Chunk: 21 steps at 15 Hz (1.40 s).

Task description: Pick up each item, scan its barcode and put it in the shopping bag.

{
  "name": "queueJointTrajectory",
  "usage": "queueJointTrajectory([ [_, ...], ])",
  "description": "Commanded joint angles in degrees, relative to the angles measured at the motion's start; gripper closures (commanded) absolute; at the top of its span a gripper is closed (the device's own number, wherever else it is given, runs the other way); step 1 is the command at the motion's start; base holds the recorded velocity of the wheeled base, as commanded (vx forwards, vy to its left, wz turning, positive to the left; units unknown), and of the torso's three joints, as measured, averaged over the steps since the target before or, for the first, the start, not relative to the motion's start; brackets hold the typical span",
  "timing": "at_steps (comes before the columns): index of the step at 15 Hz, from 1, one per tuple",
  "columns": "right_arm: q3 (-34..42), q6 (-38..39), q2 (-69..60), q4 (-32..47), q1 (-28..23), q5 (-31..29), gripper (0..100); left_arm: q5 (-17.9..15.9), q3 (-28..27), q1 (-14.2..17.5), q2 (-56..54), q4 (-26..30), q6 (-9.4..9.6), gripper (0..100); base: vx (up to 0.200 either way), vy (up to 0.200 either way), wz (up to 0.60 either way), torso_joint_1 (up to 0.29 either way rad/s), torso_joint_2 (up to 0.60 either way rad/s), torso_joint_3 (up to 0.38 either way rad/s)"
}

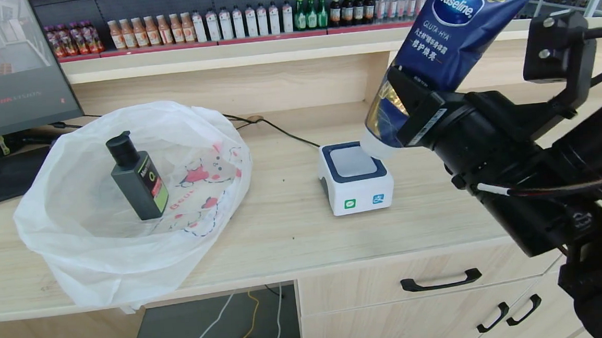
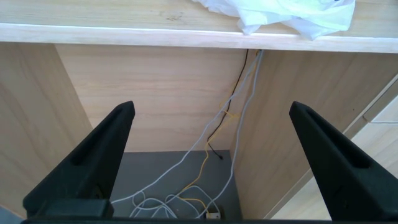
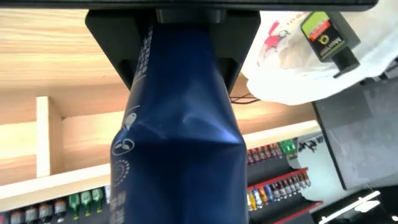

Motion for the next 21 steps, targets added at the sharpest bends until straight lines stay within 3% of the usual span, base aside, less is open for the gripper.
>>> queueJointTrajectory([
  [1,3.82,-1.94,-1.72,-2.17,0.03,0.06,100,0.00,0.00,0.00,-0.02,0.00,0.04,0,0.000,0.000,0.00,0.000,0.00,0.000],
  [3,8.74,-4.93,-2.60,-4.19,0.03,0.24,100,0.00,0.00,0.00,-0.02,0.00,-0.05,0,0.000,0.000,0.00,0.000,0.00,0.000],
  [5,7.60,-6.51,-2.33,-3.93,-0.41,1.47,100,0.09,0.00,0.00,-0.02,0.00,-0.05,0,0.000,0.000,0.00,0.000,0.00,0.000],
  [7,8.30,-6.60,-1.28,-4.19,-2.87,4.19,100,0.00,0.00,0.00,-0.02,0.00,-0.05,0,0.000,0.000,0.00,0.000,0.00,0.000],
  [11,7.25,-5.36,0.21,-6.92,-8.41,3.05,100,0.09,0.00,0.00,-0.02,0.00,-0.14,0,0.000,0.000,0.00,0.000,0.00,0.000],
  [21,5.58,-4.31,2.41,-7.97,-9.73,3.14,100,0.09,0.00,0.00,-0.02,0.00,-0.22,0,0.000,0.200,0.00,0.005,0.00,0.001],
])
